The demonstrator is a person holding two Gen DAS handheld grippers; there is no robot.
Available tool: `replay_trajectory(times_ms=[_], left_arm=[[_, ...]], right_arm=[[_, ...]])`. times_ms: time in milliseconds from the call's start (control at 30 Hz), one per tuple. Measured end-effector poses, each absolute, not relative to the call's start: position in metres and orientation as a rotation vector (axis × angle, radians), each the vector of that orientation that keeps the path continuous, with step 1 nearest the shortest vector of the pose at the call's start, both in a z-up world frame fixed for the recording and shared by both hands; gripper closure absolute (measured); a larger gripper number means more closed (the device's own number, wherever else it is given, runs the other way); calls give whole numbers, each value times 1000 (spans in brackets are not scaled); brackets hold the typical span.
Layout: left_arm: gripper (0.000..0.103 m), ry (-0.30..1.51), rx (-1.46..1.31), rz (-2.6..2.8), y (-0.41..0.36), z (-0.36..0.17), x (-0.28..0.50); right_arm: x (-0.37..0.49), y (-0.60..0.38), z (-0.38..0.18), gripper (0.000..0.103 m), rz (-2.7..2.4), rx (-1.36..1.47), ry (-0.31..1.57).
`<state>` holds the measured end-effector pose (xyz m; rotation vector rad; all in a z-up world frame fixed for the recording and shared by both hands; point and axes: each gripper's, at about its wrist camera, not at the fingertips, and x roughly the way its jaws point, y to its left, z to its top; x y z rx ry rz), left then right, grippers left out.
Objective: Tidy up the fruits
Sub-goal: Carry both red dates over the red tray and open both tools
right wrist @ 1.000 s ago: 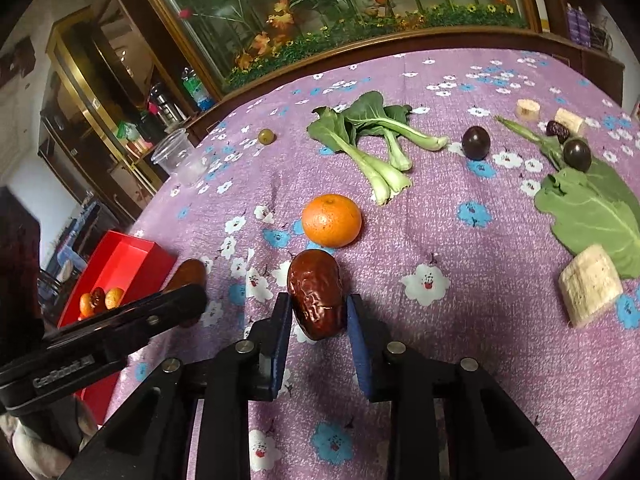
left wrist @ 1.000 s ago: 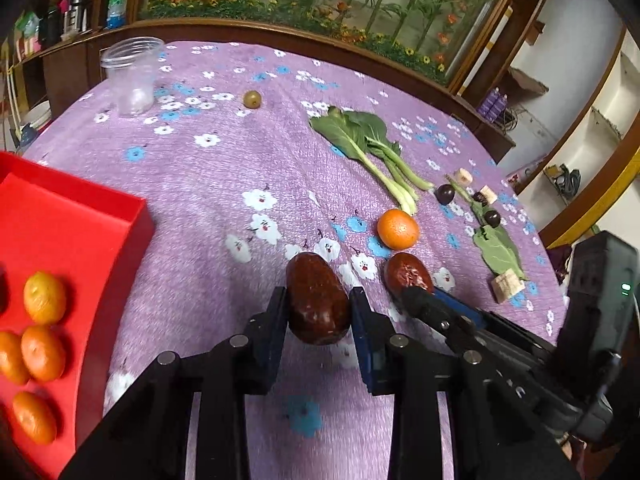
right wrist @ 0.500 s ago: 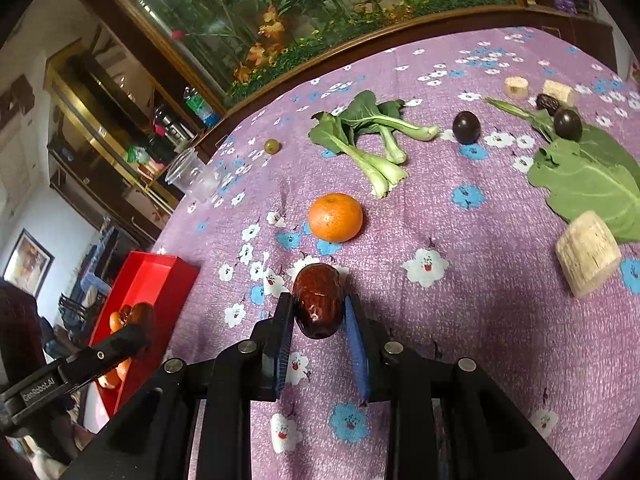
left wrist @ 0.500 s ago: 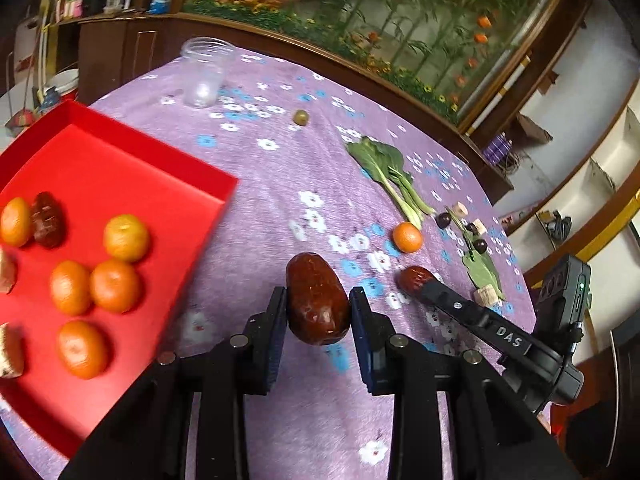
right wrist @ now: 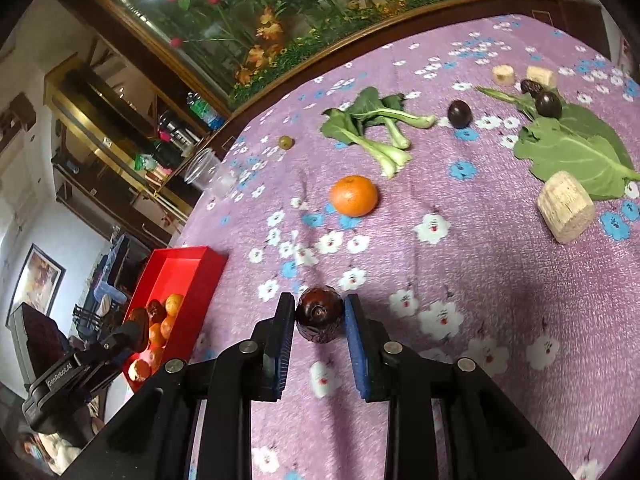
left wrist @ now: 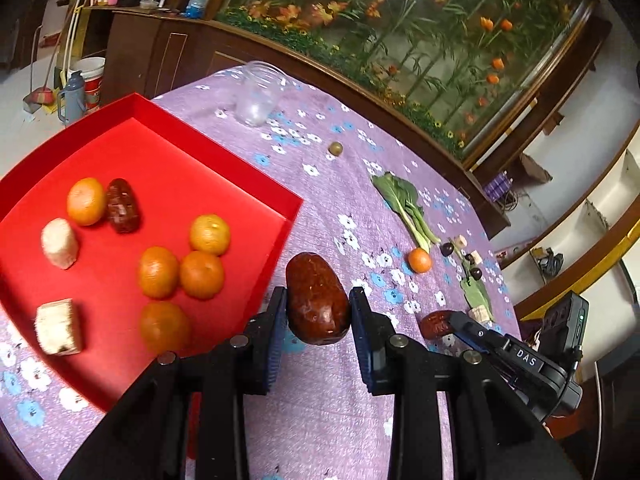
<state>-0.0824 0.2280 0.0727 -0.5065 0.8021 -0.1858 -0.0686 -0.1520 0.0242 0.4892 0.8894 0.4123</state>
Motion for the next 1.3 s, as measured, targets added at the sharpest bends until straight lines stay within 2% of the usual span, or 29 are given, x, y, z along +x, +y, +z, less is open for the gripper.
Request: replay_trajectory(times_ms=[667, 1067, 1300], left_arm=[[73, 746, -573, -173, 263, 79, -110], [73, 732, -627, -96, 305, 69, -112], [73, 739, -651, -28, 334, 59, -110]], right_arm=[[-88, -117, 19, 74, 376, 306, 914], [-90, -82, 49, 75, 443, 240, 889], [-79, -24, 68, 74, 556, 203, 906]])
